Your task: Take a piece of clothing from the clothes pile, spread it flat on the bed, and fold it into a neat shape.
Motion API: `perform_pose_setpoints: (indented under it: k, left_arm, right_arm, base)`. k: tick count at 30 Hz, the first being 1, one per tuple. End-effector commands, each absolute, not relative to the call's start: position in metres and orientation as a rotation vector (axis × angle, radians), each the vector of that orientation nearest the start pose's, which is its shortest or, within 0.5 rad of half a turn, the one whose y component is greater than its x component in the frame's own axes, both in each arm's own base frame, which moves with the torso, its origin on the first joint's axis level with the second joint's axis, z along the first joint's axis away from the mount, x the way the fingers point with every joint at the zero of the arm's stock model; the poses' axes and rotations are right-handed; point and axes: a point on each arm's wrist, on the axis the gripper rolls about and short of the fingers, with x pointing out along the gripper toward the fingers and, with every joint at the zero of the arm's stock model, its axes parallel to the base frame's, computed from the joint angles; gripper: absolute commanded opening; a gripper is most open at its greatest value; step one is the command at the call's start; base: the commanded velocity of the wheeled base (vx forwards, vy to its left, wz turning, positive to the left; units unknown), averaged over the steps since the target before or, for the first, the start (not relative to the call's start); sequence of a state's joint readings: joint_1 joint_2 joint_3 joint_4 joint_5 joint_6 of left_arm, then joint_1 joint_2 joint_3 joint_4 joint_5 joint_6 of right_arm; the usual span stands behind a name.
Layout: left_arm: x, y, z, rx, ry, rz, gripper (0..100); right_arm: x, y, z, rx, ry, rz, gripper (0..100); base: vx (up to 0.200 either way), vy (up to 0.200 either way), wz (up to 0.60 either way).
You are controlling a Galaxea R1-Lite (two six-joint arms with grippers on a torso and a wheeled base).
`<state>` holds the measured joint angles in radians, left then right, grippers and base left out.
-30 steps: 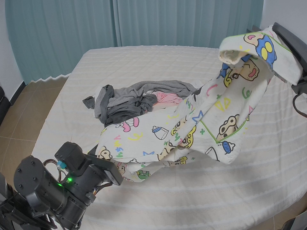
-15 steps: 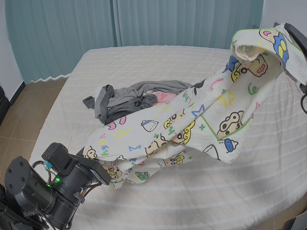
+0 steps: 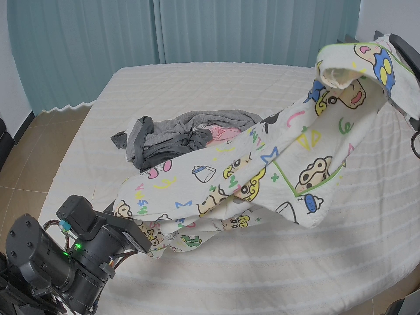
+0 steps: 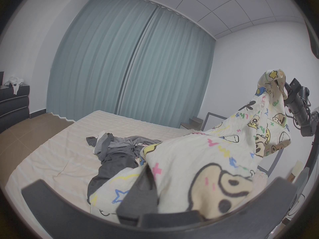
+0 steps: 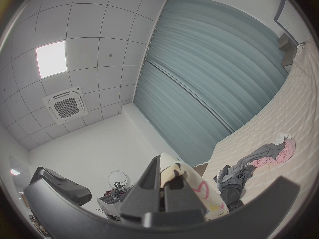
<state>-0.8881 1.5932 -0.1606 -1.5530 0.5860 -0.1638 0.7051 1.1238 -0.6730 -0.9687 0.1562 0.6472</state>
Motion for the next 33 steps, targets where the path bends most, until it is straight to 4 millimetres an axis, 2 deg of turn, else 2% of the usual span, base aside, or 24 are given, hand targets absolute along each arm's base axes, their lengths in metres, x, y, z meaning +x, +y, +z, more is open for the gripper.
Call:
perform_pose_setpoints:
  k: [1, 33]
  left_arm:
    - [0.1382, -0.1508, 0.1499, -0.253, -0.074, -0.311, 0]
    - [0.1367, -0.1526, 0.1478, -0.256, -0.063, -0.326, 0]
  right_arm:
    - [0.1123, 0.1003, 0.3117, 0.736, -0.219, 0.984, 0]
    - [0.1103, 0.0980, 0.3140, 0.738, -0.232, 0.986, 0]
  base:
    - [0.000, -0.200, 0.00]
    - [0.000, -0.200, 0.00]
